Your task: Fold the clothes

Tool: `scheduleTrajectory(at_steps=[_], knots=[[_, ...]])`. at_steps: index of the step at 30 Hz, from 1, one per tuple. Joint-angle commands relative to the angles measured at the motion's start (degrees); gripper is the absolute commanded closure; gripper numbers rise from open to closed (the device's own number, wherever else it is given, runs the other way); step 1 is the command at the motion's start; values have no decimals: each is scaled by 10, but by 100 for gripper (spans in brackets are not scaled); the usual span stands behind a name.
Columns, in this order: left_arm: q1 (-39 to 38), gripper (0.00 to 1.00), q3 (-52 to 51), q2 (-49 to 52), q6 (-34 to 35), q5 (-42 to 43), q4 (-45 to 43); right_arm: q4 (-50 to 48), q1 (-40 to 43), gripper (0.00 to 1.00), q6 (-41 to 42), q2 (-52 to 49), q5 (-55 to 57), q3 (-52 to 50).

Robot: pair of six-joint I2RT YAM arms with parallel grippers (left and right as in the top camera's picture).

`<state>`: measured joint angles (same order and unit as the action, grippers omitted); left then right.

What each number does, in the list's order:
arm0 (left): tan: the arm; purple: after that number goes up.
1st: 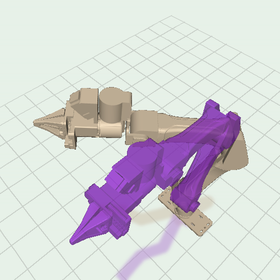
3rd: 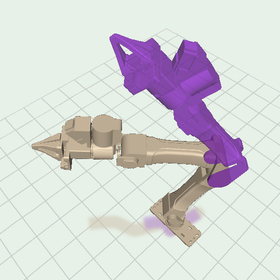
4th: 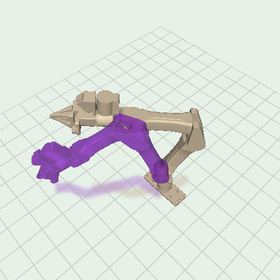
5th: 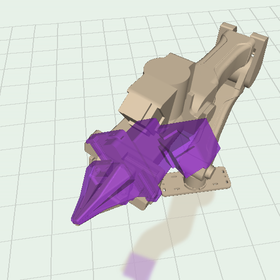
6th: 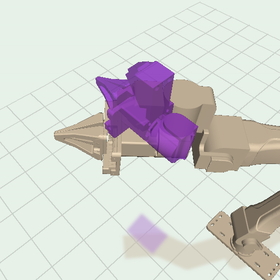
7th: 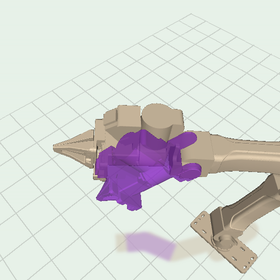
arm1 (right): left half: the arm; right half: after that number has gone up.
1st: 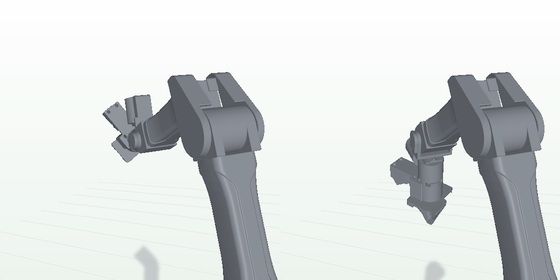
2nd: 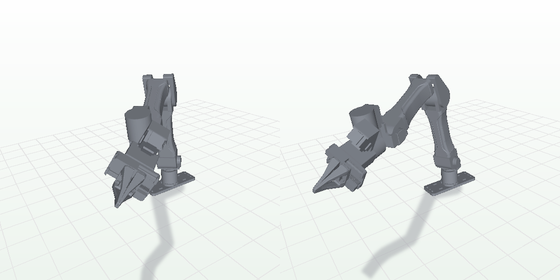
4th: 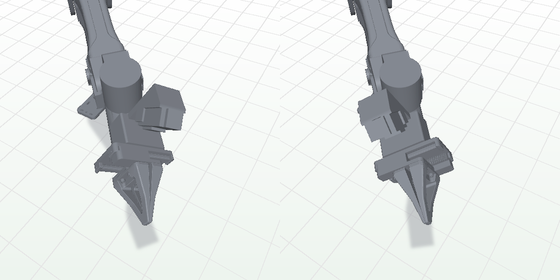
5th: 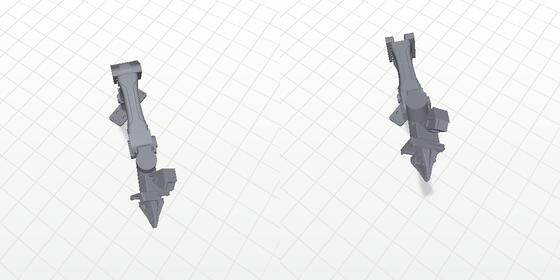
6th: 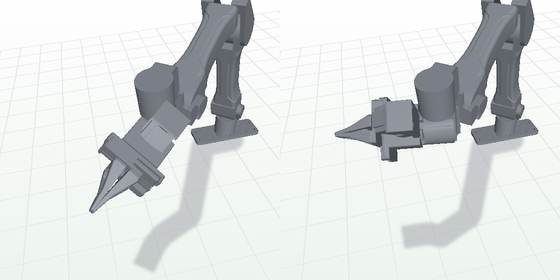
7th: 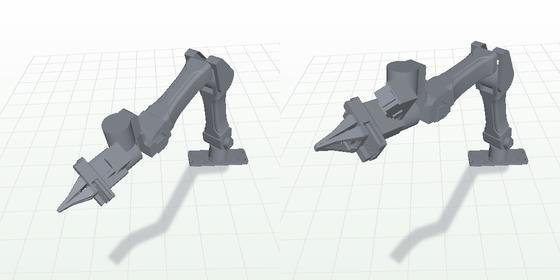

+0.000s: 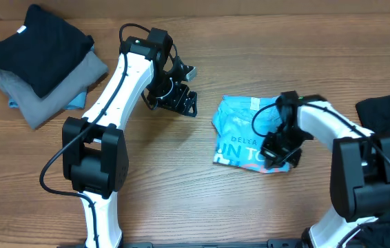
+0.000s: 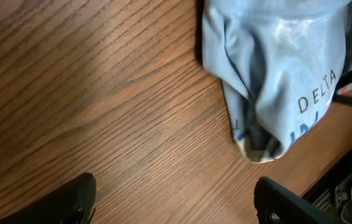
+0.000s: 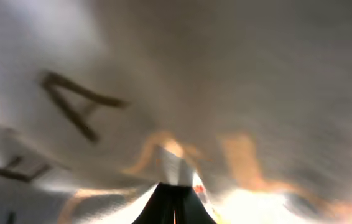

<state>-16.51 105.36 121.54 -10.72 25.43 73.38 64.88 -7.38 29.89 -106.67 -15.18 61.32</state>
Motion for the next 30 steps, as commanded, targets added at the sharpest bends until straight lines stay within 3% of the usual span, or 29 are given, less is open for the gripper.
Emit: scheduleTrajectory(at_steps=[1, 4, 10, 14, 16, 17, 20, 23, 30], knots=[[-2, 16, -14, -9, 5, 42, -13, 14, 15, 94, -112, 14, 6, 48], [-4, 15, -29, -9, 49, 43, -33, 19, 14, 91, -157, 45, -61, 73], [-14, 15, -80, -9, 86, 110, -73, 11, 14, 87, -123, 76, -104, 76], [-28, 30, -126, -9, 108, 187, -131, -13, 13, 87, -109, 75, -104, 63], [-39, 31, -151, -9, 140, 204, -164, -29, 9, 87, -95, 75, -104, 51], [-45, 30, -162, -9, 158, 204, -179, -37, 7, 87, -88, 75, -104, 44], [-68, 14, -194, -9, 216, 206, -228, -69, 0, 87, -66, 75, -104, 10], [-89, 7, -214, -9, 252, 204, -259, -114, -2, 87, -35, 75, -104, -36], [-110, 4, -242, -9, 311, 176, -306, -231, -2, 90, 19, 75, -106, -137]])
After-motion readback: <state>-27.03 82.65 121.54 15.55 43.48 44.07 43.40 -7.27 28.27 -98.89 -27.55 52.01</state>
